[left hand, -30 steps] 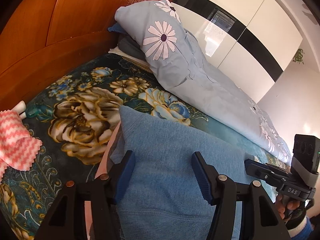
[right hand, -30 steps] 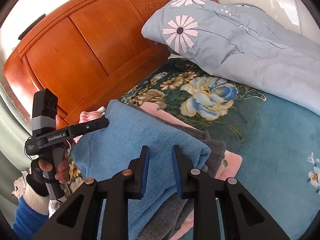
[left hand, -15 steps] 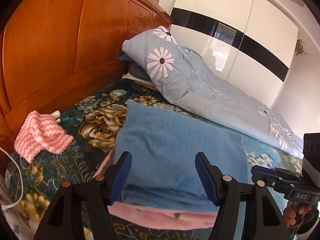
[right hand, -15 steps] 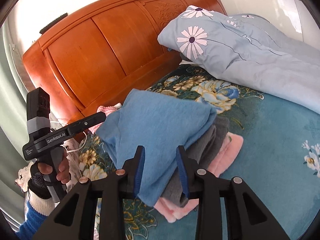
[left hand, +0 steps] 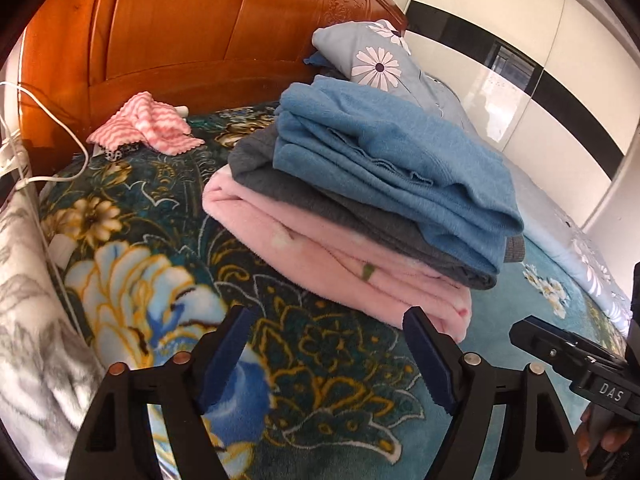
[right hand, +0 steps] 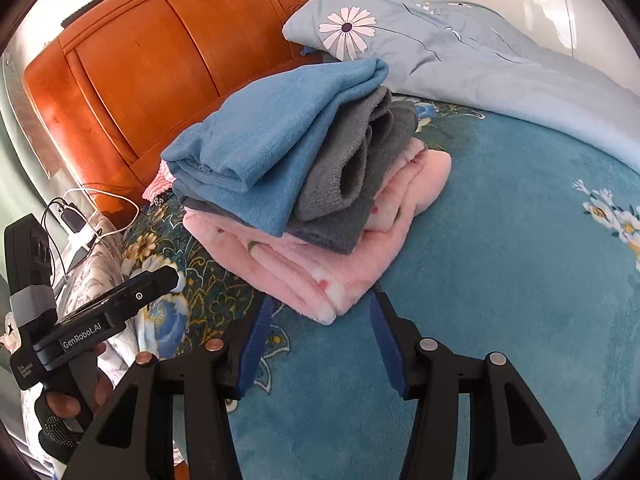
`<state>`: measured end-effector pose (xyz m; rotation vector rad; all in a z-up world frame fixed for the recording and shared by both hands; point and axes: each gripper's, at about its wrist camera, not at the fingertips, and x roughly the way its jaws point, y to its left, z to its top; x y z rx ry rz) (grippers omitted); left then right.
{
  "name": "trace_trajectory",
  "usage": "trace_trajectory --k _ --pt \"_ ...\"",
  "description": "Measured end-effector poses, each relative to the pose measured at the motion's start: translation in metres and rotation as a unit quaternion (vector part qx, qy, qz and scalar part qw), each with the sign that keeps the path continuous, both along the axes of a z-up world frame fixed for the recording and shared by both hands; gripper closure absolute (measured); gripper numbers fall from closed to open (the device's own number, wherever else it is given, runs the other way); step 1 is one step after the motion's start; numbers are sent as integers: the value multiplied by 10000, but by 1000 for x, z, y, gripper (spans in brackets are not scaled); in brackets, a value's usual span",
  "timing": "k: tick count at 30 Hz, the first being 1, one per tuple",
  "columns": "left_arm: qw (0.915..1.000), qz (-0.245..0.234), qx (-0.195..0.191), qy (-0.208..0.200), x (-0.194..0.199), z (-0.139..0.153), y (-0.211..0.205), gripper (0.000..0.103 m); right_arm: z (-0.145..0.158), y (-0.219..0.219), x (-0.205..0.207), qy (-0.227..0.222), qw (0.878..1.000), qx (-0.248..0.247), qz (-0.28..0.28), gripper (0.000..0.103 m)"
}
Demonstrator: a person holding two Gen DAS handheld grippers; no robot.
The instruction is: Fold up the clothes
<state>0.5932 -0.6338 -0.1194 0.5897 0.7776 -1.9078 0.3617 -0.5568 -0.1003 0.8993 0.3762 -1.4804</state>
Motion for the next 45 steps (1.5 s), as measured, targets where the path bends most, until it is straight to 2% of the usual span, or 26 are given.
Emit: trace_trajectory --k 4,5,6,9,13,17,21,28,37,45 --pt "9998 99 -160 -119 -2 1 19 4 5 15 11 261 9996 -123 37 35" --pt "9997 103 -190 -139 -3 1 24 1 6 17 14 304 9994 -147 34 27" --pt "9996 117 -230 -132 -3 2 29 0 6 21 16 327 9993 -187 38 21" --pt "9995 183 -261 57 -2 1 40 0 5 30 18 339 9991 -239 10 16" --pt "9988 224 -234 360 1 0 50 0 1 40 14 310 9992 -237 -90 16" --pt "9978 486 -374 258 1 5 57 0 3 47 16 592 9978 -258 -176 16" --pt "9969 569 -421 335 2 13 65 0 7 54 18 766 9965 -257 -233 16" --pt "9941 771 -748 -123 -5 35 82 0 14 66 23 761 9965 -262 -244 15" --pt "9862 1048 -1086 -688 -13 58 101 0 32 79 33 932 9948 -339 -232 15" --pt "9873 875 -1092 -754 -17 62 111 0 42 91 35 910 9945 -316 -406 15"
